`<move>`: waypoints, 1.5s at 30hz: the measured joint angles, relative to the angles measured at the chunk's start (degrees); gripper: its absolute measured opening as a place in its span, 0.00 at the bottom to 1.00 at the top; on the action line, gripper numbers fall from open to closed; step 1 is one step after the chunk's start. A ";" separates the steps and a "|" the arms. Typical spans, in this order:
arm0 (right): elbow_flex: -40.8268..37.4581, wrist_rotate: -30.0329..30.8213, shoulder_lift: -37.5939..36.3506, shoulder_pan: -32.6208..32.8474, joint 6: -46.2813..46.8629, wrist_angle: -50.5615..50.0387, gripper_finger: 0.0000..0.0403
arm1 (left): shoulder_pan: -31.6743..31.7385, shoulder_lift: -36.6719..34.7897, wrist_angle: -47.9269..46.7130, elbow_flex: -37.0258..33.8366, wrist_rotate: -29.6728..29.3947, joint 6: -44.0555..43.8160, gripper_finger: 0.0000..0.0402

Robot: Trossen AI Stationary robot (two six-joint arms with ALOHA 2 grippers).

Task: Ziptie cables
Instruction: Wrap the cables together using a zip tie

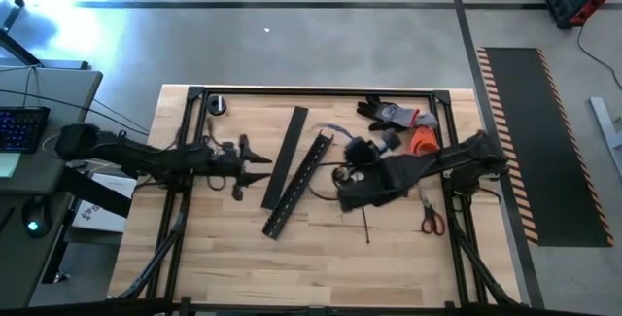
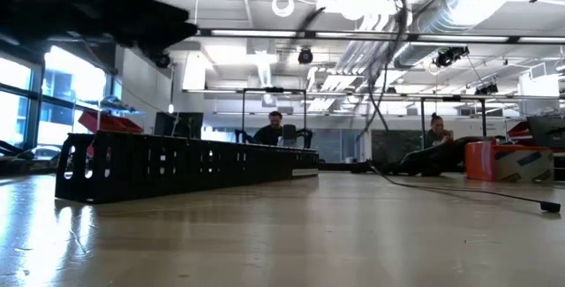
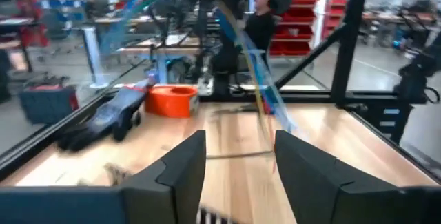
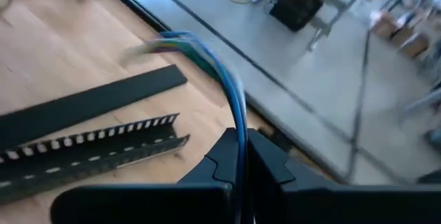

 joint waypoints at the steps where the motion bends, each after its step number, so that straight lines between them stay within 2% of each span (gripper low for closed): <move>1: -3.48 0.12 -1.81 0.75 1.64 2.65 0.00 | -0.02 3.32 1.37 1.30 0.26 0.86 0.41; 5: -16.55 2.47 -8.15 4.25 -0.45 20.76 0.00 | 0.00 15.22 5.30 7.06 0.41 5.38 0.42; 8: -24.98 3.47 -10.59 6.12 -7.46 38.13 0.00 | 0.36 22.56 8.74 10.69 0.88 7.80 0.42; 10: -29.40 3.58 -11.33 6.87 -13.43 49.97 0.00 | 1.38 26.30 11.28 12.45 3.99 7.62 0.42; 14: -35.35 3.88 -11.35 7.82 -23.31 68.97 0.00 | 3.29 32.02 15.46 14.15 10.66 4.77 0.42; 21: -41.11 3.68 -11.28 8.81 -38.22 93.12 0.00 | 3.86 38.57 28.77 14.17 13.58 -0.55 0.42; 25: -43.18 1.73 -11.28 8.90 -40.83 98.55 0.00 | 4.98 40.88 40.46 14.15 14.01 -6.00 0.42; 28: -44.72 0.79 -11.22 8.99 -39.52 99.26 0.00 | 6.86 40.89 44.82 14.15 15.44 -10.63 0.42; 33: -45.62 -0.29 -10.75 8.99 -37.91 99.62 0.00 | 11.67 40.70 44.26 14.13 19.14 -19.30 0.42; 40: -45.62 -5.54 -6.69 7.84 -43.55 107.66 0.00 | 14.31 40.88 42.09 14.15 20.72 -22.58 0.42; 45: -45.60 1.69 -5.91 7.70 -45.61 109.27 0.00 | 17.83 37.86 41.68 12.77 24.56 -22.87 0.42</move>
